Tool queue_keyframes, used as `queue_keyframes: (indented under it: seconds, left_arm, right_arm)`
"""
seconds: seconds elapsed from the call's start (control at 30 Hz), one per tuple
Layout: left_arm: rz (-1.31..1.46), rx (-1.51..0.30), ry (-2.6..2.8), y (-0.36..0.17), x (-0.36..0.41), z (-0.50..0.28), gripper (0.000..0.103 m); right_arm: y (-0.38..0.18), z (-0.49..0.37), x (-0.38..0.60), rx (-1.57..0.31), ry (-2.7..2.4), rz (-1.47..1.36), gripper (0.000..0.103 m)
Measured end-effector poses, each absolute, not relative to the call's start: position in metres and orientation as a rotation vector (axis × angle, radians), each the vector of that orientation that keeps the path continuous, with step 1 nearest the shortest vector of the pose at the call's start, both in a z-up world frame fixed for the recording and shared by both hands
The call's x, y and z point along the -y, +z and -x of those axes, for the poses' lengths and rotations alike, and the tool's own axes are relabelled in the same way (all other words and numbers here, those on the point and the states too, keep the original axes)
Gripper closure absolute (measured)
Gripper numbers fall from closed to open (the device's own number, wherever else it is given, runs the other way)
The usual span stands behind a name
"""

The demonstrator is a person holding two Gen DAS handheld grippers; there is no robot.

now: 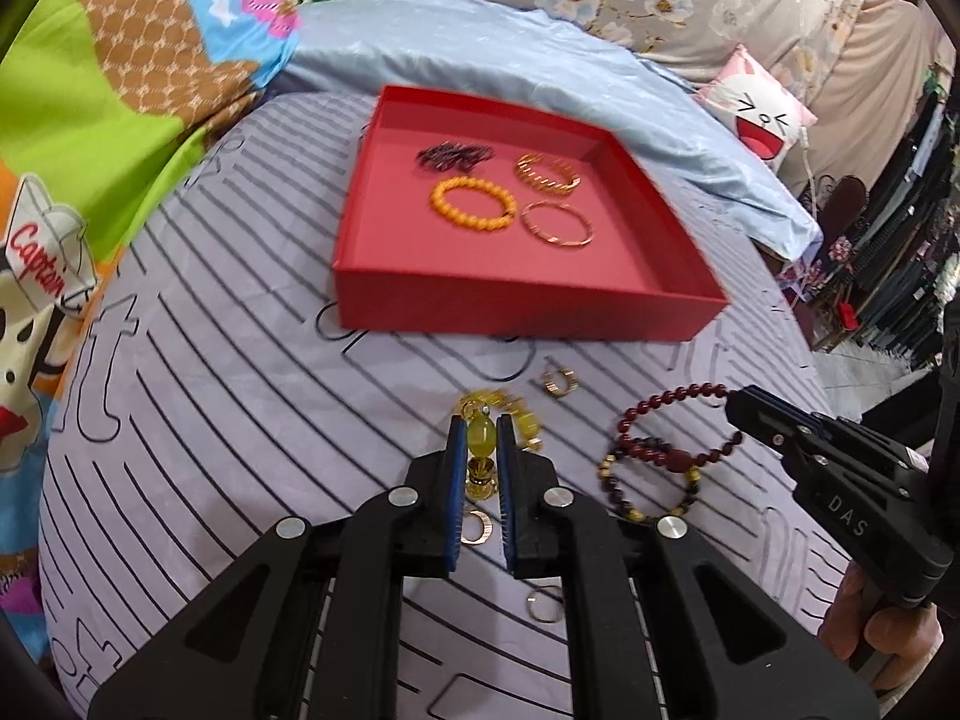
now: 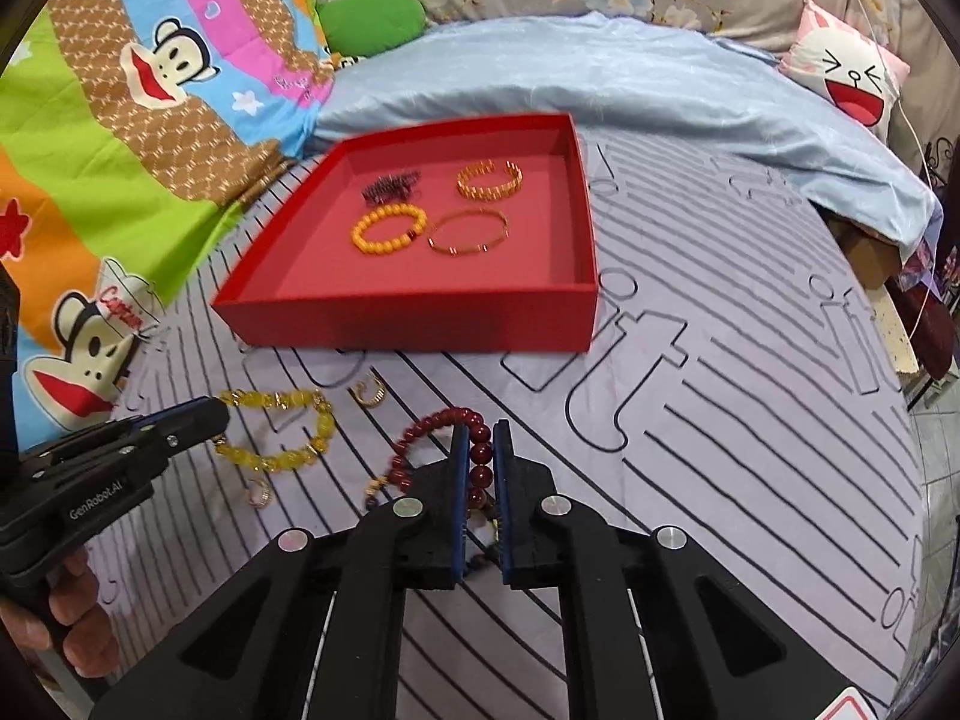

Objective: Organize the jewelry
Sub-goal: 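Carry the glass bracelet over the box with the left gripper while the right carries the red one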

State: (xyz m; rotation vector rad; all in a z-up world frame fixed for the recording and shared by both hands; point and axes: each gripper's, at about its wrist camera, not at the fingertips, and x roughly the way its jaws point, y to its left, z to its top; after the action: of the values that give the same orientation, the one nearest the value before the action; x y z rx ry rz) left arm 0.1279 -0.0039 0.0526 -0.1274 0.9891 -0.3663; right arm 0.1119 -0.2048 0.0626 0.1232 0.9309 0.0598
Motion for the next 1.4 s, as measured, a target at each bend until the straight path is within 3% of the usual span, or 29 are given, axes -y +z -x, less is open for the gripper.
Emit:
queue_keyframes:
  seconds: [0.3,0.7,1.13,1.4]
  left_arm:
    - [0.08,-0.905,-0.479,0.107,0.031,-0.13,0.094]
    - [0.123,-0.793,-0.548,0.161,0.06,-0.189,0.094]
    - [0.235,-0.964,-0.431,0.071,0.032,-0.25,0.094]
    - [0.197,-0.979,-0.35,0.052,0.014,-0.245,0.094]
  right_arm:
    - [0.098,-0.116,0.21,-0.875,0.074,-0.127,0.095]
    - [0.136,-0.179,0.215,-0.792,0.067,-0.103,0.095]
    - [0.085,-0.234,0.194,-0.912,0.185,-0.231,0.095]
    - [0.054,-0.244,0.198,-0.98,0.133,-0.193,0.095]
